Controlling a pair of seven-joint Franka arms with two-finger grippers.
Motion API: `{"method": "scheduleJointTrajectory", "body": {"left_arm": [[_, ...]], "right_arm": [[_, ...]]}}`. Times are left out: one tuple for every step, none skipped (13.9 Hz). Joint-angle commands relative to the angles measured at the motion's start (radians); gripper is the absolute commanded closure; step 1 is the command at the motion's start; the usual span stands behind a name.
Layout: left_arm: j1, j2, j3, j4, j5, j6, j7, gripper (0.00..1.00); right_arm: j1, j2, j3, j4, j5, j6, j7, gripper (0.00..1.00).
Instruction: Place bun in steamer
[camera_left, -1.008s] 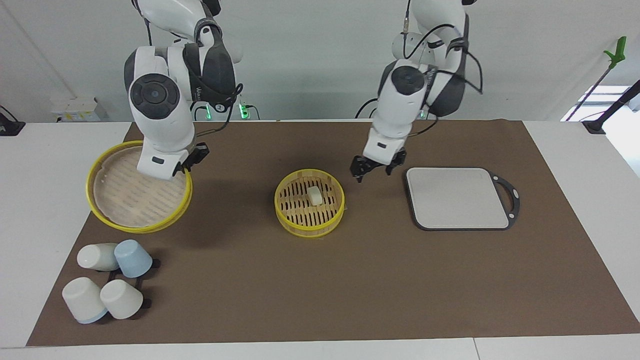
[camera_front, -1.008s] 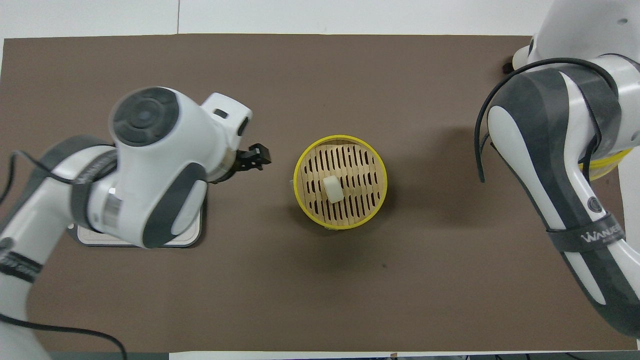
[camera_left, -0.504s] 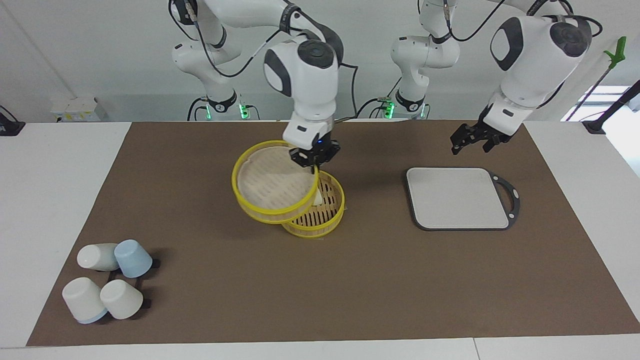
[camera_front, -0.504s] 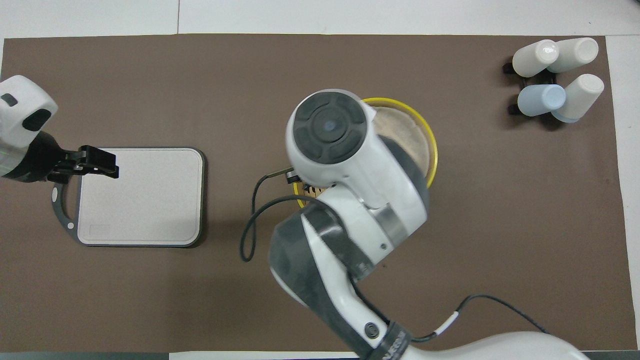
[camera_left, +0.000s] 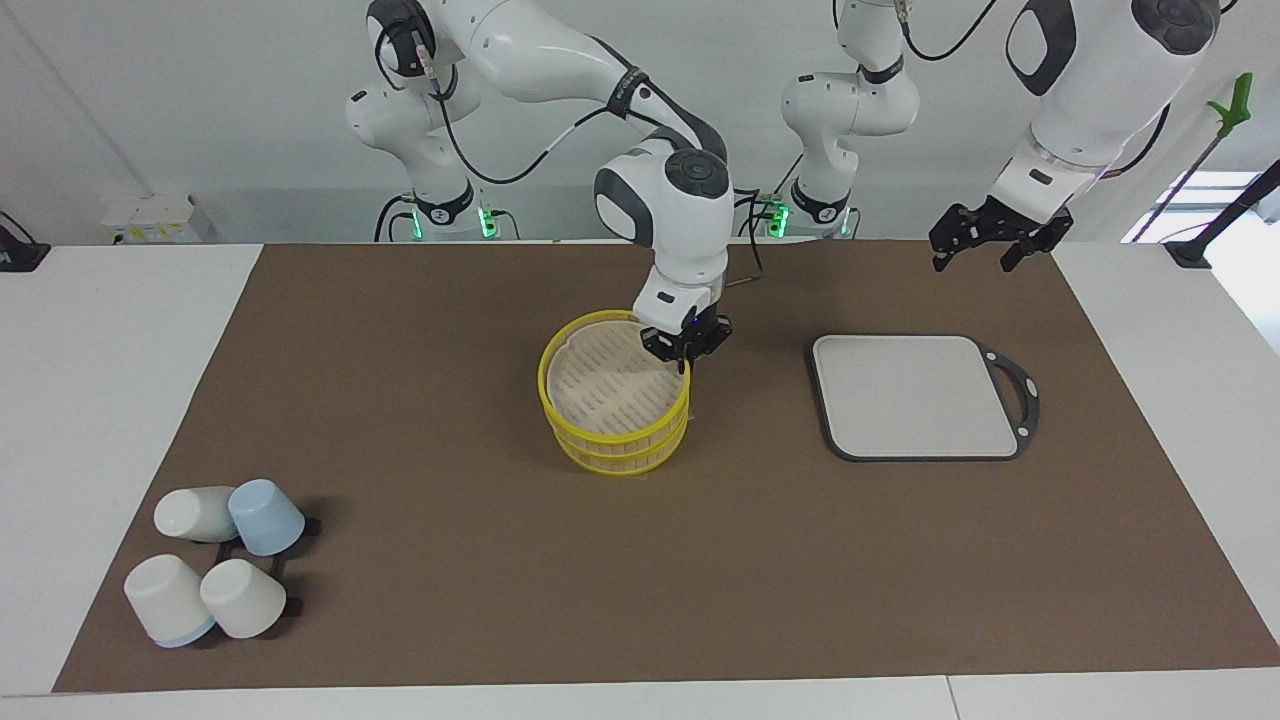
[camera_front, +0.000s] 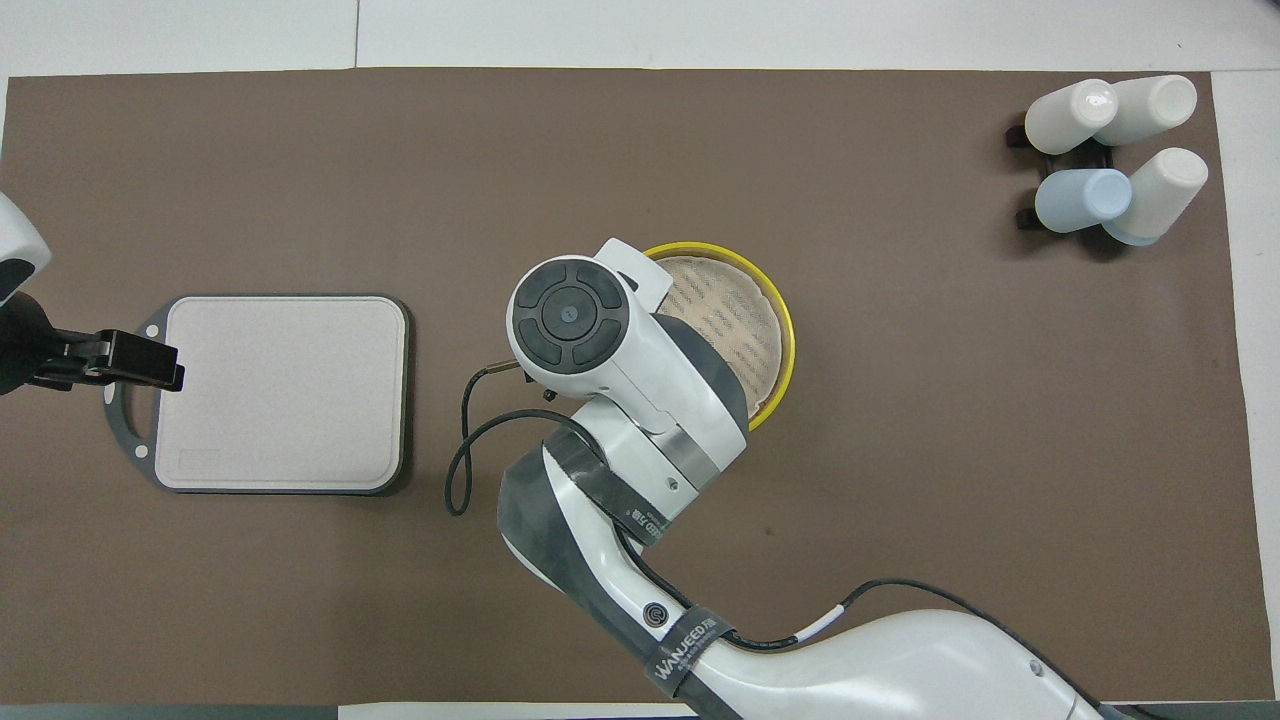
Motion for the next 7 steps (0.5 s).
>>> {"method": "scheduleJointTrajectory", "body": {"left_arm": [[-0.006, 0.018, 0.004, 0.026, 0.023, -0.038, 0.017, 0.0], [-0.006, 0.035, 0.007, 0.052, 0.023, -0.052, 0.019, 0.0], [-0.009, 0.047, 0.019, 0.072, 0.023, -0.065, 0.019, 0.0], [-0.012, 0.06, 0.022, 0.093, 0.023, -0.076, 0.019, 0.0], [-0.012, 0.063, 0.022, 0.104, 0.021, -0.081, 0.019, 0.0], [-0.012, 0.069, 0.022, 0.115, 0.021, -0.084, 0.019, 0.0], [-0.014, 0.08, 0.022, 0.127, 0.021, -0.092, 0.019, 0.0]], "right_arm": [[-0.005, -0.051, 0.006, -0.103, 0.015, 0.069, 0.009, 1.0], [0.009, -0.048, 0.006, -0.109, 0.017, 0.083, 0.043, 1.0], [0.018, -0.046, 0.006, -0.111, 0.017, 0.091, 0.064, 1.0], [0.02, -0.048, 0.006, -0.118, 0.019, 0.094, 0.067, 1.0], [0.02, -0.048, 0.006, -0.12, 0.019, 0.096, 0.067, 1.0], [0.02, -0.048, 0.006, -0.121, 0.019, 0.097, 0.067, 1.0], [0.02, -0.049, 0.006, -0.126, 0.02, 0.1, 0.067, 1.0]]}}
